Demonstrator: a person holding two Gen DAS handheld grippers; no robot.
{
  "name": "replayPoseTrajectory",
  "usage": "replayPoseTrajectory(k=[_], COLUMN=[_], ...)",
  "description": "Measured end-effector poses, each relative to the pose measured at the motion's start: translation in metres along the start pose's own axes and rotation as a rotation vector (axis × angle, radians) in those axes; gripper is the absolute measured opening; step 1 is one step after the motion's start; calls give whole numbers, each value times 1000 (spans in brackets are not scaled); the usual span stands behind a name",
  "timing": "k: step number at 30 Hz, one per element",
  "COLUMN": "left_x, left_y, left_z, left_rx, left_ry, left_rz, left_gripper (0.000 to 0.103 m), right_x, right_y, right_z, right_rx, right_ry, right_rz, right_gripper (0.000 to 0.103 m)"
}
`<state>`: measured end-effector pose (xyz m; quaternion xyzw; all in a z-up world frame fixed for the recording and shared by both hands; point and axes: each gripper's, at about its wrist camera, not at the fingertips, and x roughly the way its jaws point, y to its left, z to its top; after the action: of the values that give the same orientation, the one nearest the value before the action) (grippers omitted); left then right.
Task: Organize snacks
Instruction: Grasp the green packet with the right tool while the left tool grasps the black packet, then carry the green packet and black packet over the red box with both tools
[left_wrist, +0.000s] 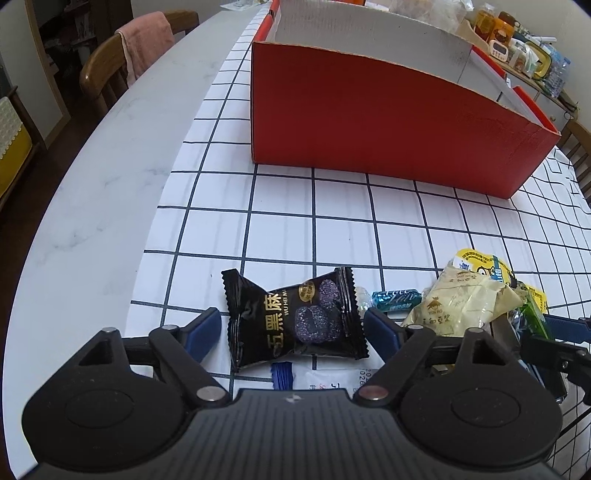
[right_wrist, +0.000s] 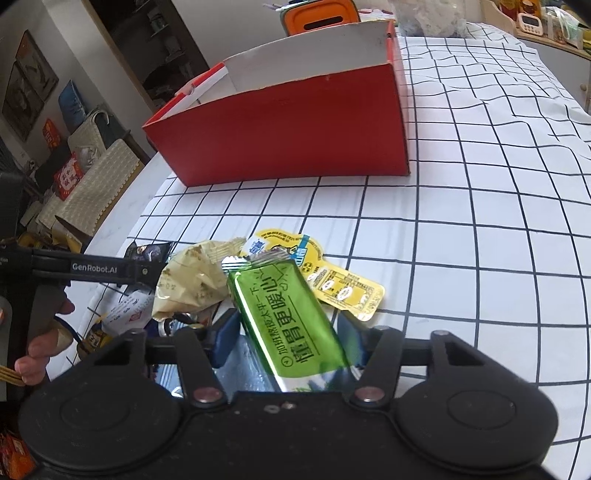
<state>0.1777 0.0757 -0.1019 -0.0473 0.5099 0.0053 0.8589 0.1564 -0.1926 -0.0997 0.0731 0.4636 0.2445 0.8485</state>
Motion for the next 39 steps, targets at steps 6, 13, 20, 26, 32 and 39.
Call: replayPoseTrajectory(k=[6, 13, 20, 26, 32, 39], left_x=[-5, -10, -17, -26, -30, -46], left_y=[3, 7, 12, 13, 13, 11], left_z=[-1, -3, -6, -8, -8, -5], left_rx=[-14, -36, -45, -45, -43, -41], left_ry=[-10, -22, -39, -57, -71, -129], left_rz=[-16, -35, -53, -66, -64, -67], left_gripper=[67, 61, 53, 40, 36, 31], right_x=[-3, -10, -22, -35, -43, -57], right_y=[-2, 2, 4, 5, 5, 5], right_z=[-2, -5, -8, -6, -3, 3], right_rx=[15, 9, 6, 6, 5, 13], right_ry=[-24, -55, -106, -151, -179, -232], right_rz=[-2, -15, -30, -33, -39, -36], right_gripper=[45, 42, 41, 41, 41, 41])
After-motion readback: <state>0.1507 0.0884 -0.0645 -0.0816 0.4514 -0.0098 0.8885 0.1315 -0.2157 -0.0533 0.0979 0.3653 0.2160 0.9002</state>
